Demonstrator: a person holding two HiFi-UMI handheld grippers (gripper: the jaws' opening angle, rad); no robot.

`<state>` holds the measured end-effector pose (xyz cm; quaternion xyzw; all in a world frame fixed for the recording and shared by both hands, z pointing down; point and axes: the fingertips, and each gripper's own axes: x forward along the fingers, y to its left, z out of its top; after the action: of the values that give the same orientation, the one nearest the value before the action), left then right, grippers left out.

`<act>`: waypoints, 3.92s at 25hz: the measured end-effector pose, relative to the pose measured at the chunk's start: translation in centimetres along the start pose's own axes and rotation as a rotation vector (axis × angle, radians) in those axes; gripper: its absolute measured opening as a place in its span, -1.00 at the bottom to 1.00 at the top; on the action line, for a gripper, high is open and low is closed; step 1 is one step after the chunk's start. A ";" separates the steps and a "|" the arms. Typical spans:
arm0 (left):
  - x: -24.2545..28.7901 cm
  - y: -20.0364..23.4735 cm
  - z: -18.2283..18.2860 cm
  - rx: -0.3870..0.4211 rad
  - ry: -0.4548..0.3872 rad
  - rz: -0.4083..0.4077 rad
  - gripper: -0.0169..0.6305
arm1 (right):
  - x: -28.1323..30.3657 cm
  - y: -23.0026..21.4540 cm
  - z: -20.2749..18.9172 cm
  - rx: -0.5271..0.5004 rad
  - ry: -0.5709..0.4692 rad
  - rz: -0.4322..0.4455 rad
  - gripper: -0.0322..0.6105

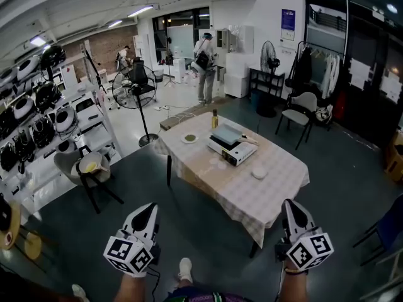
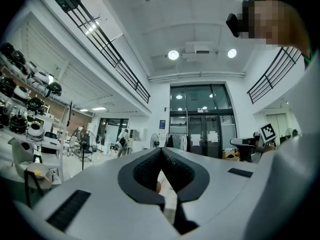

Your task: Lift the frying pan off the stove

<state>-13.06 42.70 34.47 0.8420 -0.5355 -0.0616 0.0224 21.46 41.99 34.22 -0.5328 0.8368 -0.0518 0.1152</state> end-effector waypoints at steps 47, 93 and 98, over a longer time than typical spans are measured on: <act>51.8 26.6 -0.3 -0.066 0.059 -0.254 -0.88 | 50.8 -18.3 -1.4 -0.054 0.006 -0.161 -0.88; 75.1 29.8 -9.1 -0.101 0.151 -0.723 -0.88 | 66.1 -28.0 -17.6 -0.255 0.529 -0.107 0.78; 75.8 29.7 -10.6 -0.112 0.170 -0.686 -0.88 | 65.9 -31.2 -21.4 -0.274 0.640 -0.074 0.75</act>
<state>-6.65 -38.78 41.98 0.9724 -0.2134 -0.0249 0.0910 16.91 -31.66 52.38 -0.5299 0.8099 -0.1076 -0.2274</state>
